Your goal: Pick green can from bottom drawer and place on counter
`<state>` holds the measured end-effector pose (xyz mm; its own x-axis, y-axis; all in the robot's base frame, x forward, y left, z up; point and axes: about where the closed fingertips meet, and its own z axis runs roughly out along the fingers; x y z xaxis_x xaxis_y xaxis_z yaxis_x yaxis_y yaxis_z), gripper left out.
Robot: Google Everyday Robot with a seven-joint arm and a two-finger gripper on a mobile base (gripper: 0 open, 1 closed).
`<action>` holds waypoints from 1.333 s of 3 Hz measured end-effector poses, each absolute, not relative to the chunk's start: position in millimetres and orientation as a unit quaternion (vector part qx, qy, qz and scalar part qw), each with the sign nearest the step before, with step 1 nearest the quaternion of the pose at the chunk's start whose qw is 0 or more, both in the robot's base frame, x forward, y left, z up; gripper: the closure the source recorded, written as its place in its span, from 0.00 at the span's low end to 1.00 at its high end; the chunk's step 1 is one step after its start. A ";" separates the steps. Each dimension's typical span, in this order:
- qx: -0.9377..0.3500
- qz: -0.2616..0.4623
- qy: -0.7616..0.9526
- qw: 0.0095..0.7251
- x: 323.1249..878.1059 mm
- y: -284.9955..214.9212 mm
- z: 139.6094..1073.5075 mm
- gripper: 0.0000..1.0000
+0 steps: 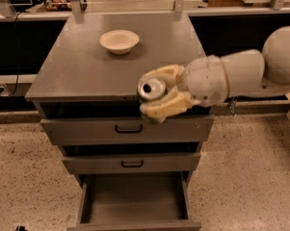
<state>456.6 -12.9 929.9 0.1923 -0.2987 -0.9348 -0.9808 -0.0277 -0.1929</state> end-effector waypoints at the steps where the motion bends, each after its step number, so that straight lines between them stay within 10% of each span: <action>1: -0.539 0.373 0.570 0.496 510.1 -44.7 968.3 1.00; 4: -0.502 0.386 0.608 0.480 530.6 -44.6 952.8 1.00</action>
Offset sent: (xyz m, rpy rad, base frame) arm 0.0523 -0.0311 0.0377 0.0783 0.0784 -0.1555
